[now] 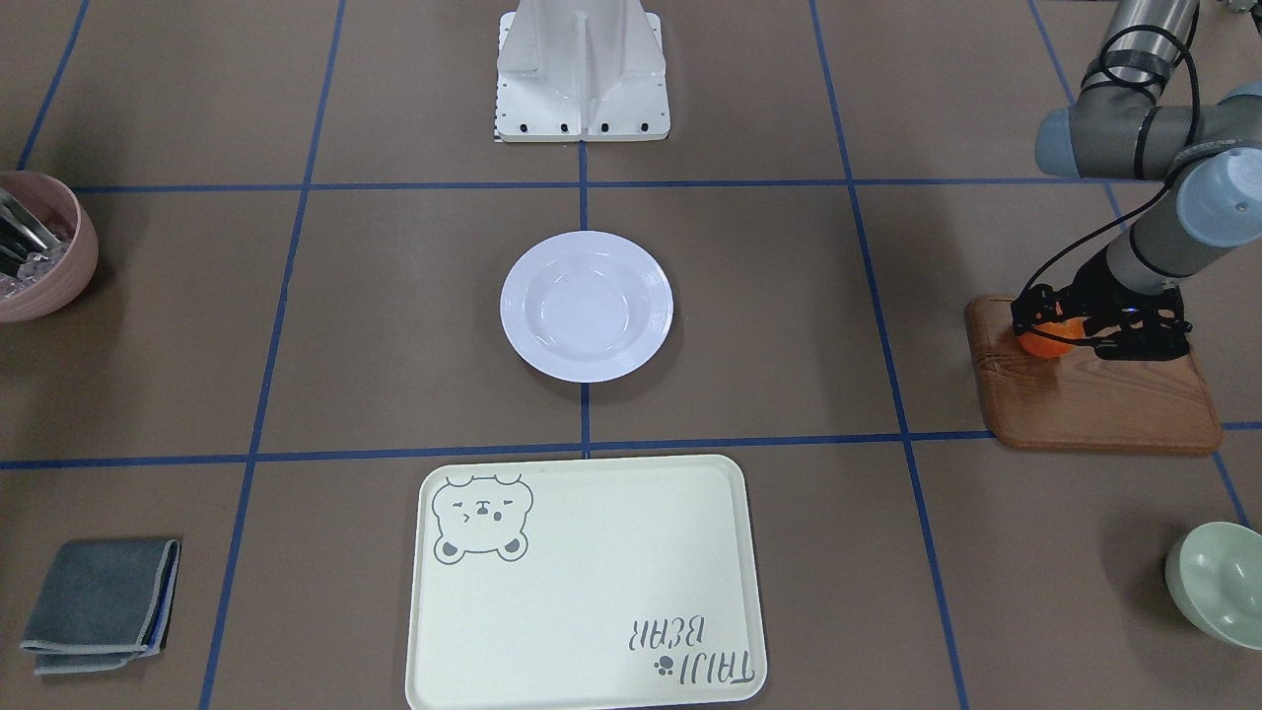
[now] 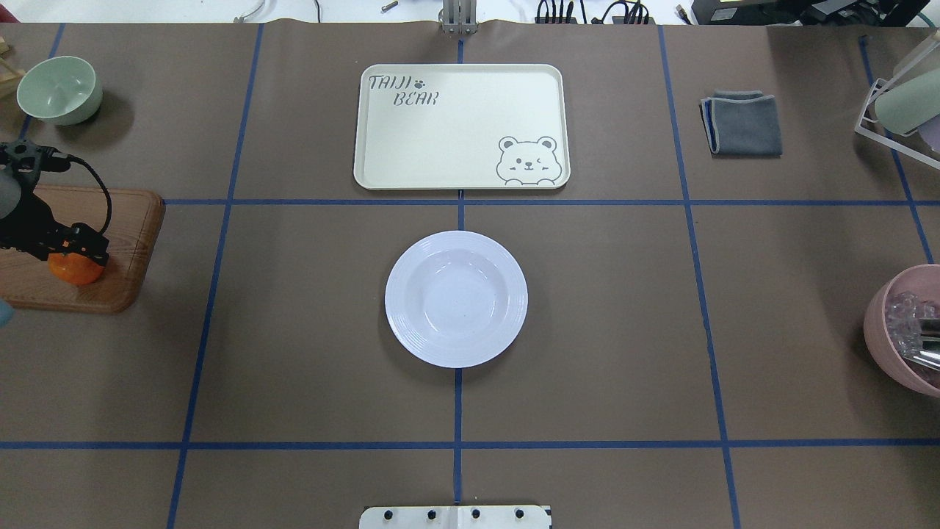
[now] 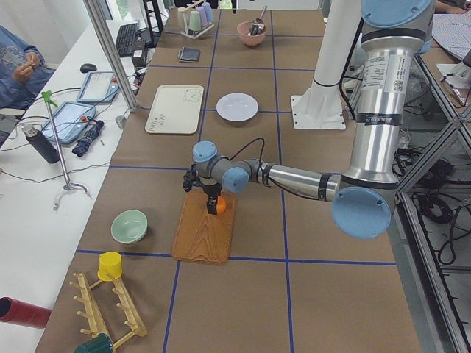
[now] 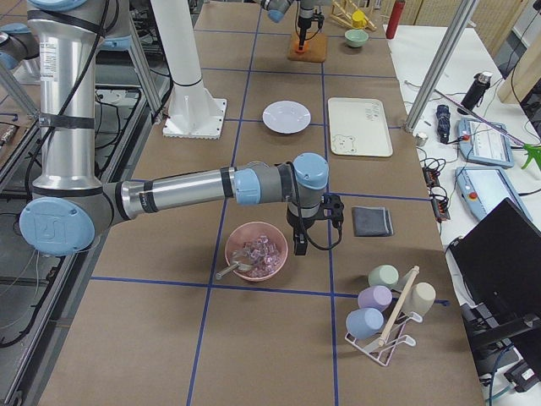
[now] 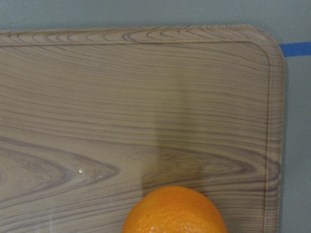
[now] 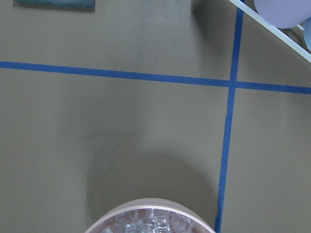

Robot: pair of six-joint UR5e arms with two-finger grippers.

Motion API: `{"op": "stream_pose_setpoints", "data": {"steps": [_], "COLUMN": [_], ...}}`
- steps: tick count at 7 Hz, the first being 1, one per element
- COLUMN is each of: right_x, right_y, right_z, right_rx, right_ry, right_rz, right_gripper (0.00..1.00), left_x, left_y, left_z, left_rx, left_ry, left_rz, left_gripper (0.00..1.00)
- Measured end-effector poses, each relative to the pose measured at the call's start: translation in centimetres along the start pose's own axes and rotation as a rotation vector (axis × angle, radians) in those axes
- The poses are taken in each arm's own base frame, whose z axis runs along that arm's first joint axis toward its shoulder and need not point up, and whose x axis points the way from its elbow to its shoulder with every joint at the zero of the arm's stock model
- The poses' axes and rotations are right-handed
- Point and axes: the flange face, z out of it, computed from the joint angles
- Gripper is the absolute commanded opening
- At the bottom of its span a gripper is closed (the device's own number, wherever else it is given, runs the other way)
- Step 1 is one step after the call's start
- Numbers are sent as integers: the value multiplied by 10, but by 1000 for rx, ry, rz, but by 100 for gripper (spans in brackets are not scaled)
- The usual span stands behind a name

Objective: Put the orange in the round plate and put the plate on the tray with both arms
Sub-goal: 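Lower the left gripper onto the orange on the wooden tray and grasp it, then carry the orange with the left gripper onto the white plate and release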

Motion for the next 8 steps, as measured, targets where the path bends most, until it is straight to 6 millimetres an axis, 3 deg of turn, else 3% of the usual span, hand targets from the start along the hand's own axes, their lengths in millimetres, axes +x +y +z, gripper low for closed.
{"op": "stream_pose_setpoints", "data": {"steps": [2,4,5,7,8], "right_x": [0,0,-1,-5,-10], "right_y": [0,0,-1,-4,-8], "right_z": [0,0,-1,-3,-3], "right_rx": [0,1,2,7,7], "right_ry": [0,0,0,0,-1], "right_rz": [0,-1,-2,-9,-16], "right_gripper": [100,100,100,100,100], "left_x": [1,6,22,99,154], "left_y": [-2,-1,-3,-26,-35], "left_z": [1,-3,-16,-72,-96], "left_rx": [-1,-7,-20,-45,-43], "left_ry": [0,11,42,94,122], "left_rz": [-3,-4,-4,-64,-110], "left_gripper": [0,0,0,0,0]}}
